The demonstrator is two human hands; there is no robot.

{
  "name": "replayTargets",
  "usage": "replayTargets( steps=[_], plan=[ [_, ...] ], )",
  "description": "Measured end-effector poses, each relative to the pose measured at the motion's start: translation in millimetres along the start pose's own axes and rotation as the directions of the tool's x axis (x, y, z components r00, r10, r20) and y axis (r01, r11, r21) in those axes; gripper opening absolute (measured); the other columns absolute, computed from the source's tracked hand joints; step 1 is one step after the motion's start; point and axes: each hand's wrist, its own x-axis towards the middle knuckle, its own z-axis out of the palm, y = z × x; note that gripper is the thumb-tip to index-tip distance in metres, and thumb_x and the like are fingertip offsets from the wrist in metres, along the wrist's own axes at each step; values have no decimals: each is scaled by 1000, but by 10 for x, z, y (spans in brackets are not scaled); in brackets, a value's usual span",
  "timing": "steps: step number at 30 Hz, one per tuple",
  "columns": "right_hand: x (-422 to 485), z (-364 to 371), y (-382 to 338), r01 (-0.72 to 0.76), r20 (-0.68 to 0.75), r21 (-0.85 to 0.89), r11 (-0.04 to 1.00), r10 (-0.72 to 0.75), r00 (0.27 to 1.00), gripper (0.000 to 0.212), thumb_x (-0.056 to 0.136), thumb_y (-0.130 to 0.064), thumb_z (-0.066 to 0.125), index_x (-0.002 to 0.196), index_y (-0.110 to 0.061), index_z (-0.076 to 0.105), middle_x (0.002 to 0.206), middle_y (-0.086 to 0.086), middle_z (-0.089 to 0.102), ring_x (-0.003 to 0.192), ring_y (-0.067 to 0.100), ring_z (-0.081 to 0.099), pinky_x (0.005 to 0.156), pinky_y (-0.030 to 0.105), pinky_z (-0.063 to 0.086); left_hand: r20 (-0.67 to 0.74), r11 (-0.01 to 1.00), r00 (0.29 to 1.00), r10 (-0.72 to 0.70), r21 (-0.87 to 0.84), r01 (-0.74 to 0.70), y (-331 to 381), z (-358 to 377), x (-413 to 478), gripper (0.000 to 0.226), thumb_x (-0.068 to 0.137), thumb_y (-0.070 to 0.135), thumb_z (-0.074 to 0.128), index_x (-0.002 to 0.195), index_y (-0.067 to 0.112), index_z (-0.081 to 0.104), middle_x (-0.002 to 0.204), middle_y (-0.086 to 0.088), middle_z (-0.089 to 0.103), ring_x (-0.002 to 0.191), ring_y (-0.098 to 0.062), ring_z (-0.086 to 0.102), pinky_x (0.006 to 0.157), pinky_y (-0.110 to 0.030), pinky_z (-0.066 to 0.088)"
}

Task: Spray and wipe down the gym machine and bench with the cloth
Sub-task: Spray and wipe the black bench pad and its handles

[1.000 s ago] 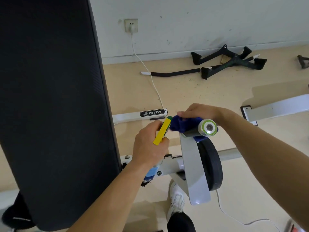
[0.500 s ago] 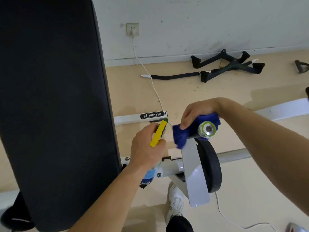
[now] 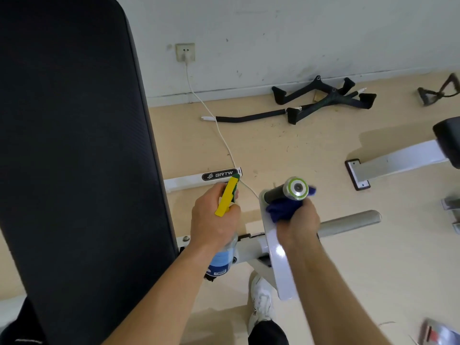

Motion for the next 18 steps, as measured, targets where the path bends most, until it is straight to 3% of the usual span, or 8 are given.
replayTargets(
  steps=[4, 7, 9, 11, 14, 18],
  plan=[
    [-405, 105, 170, -83, -15, 366, 927, 95, 995, 23, 92, 5, 33, 92, -7, 53, 84, 14, 55, 61, 22, 49, 53, 29, 44, 16, 999, 999, 28, 45, -29, 25, -91, -33, 16, 74, 20, 51, 81, 23, 66, 77, -1, 68, 75, -29, 62, 72, -49, 54],
    [-645, 142, 100, -243, 118, 606, 757, 217, 969, 22, 91, 5, 36, 91, -6, 55, 86, 11, 58, 71, 18, 50, 74, 23, 48, 33, 994, 998, 45, 95, -48, 8, -182, -57, 17, 73, 19, 52, 82, 26, 65, 77, 3, 69, 75, -23, 63, 71, -44, 55],
    [-776, 188, 71, -291, 189, 707, 645, 224, 956, 21, 86, 5, 42, 99, -2, 57, 94, 13, 62, 83, 20, 57, 90, 26, 50, 43, 991, 997, 63, 115, -67, -16, -231, -67, 15, 78, 13, 57, 82, 26, 64, 75, 4, 68, 72, -21, 62, 68, -39, 53],
    [-889, 243, 97, -313, 252, 758, 572, 186, 950, 31, 79, 7, 49, 108, 2, 57, 100, 14, 62, 92, 24, 63, 97, 31, 51, 50, 990, 996, 68, 118, -74, -17, -273, -88, 20, 80, 7, 60, 80, 26, 63, 73, 3, 65, 68, -20, 58, 64, -37, 50],
    [-946, 373, 132, -279, 265, 685, 673, 127, 956, 42, 80, 11, 56, 122, 5, 57, 114, 14, 63, 102, 24, 68, 91, 31, 56, 67, 989, 995, 80, 117, -87, 12, -325, -97, 15, 75, 16, 54, 81, 25, 64, 75, 2, 66, 70, -22, 59, 68, -42, 53],
    [-809, 548, 169, -185, 172, 655, 733, 94, 981, 33, 91, 6, 60, 124, 3, 61, 122, 18, 68, 108, 26, 70, 93, 30, 57, 70, 990, 995, 75, 117, -82, 7, -378, -60, 16, 72, 20, 51, 80, 25, 63, 75, 1, 66, 69, -23, 59, 68, -44, 53]
  ],
)
